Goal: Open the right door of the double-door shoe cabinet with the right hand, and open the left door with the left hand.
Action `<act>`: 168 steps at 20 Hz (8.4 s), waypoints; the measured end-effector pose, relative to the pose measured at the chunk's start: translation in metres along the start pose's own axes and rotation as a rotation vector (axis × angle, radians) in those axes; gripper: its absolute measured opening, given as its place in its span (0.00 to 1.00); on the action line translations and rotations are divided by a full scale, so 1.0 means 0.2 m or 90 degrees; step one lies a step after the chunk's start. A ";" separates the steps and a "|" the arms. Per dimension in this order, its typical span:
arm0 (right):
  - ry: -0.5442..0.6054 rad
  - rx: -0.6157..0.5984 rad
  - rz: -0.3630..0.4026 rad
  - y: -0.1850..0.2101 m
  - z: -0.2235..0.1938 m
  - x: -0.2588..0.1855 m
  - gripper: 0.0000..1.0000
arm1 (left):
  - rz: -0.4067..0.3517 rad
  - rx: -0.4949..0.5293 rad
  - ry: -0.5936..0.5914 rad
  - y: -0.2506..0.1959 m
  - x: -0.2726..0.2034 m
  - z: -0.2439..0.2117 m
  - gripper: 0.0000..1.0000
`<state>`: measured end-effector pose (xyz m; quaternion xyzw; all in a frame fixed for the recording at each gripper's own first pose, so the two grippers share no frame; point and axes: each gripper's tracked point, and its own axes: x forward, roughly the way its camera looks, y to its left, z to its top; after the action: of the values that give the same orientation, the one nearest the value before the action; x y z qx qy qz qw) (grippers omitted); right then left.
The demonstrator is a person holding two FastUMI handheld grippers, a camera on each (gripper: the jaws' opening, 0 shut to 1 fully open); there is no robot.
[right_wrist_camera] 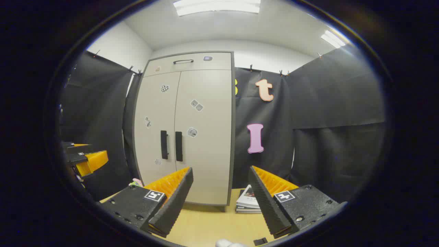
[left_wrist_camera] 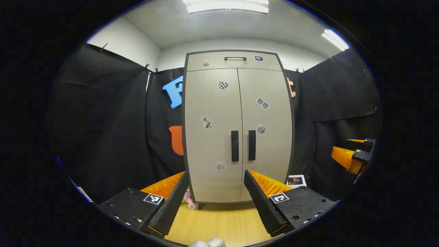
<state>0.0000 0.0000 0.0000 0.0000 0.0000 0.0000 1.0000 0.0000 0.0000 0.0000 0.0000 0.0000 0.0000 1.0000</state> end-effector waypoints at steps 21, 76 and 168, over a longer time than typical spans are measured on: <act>0.019 -0.016 -0.027 0.09 -0.02 0.19 1.00 | -0.013 0.007 0.006 0.04 0.06 -0.01 0.97; 0.096 0.010 0.105 0.83 -0.13 1.21 0.23 | 0.171 0.023 0.014 0.54 -0.20 -0.01 0.96; 0.080 -0.008 -0.022 -0.03 -0.03 0.20 1.00 | -0.068 0.012 -0.014 -0.15 1.32 -0.06 0.97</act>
<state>0.0401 -0.0050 -0.0054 -0.0060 0.0627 -0.0173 0.9979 0.2631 -0.0308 -0.0119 0.0093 -0.0106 -0.0538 0.9985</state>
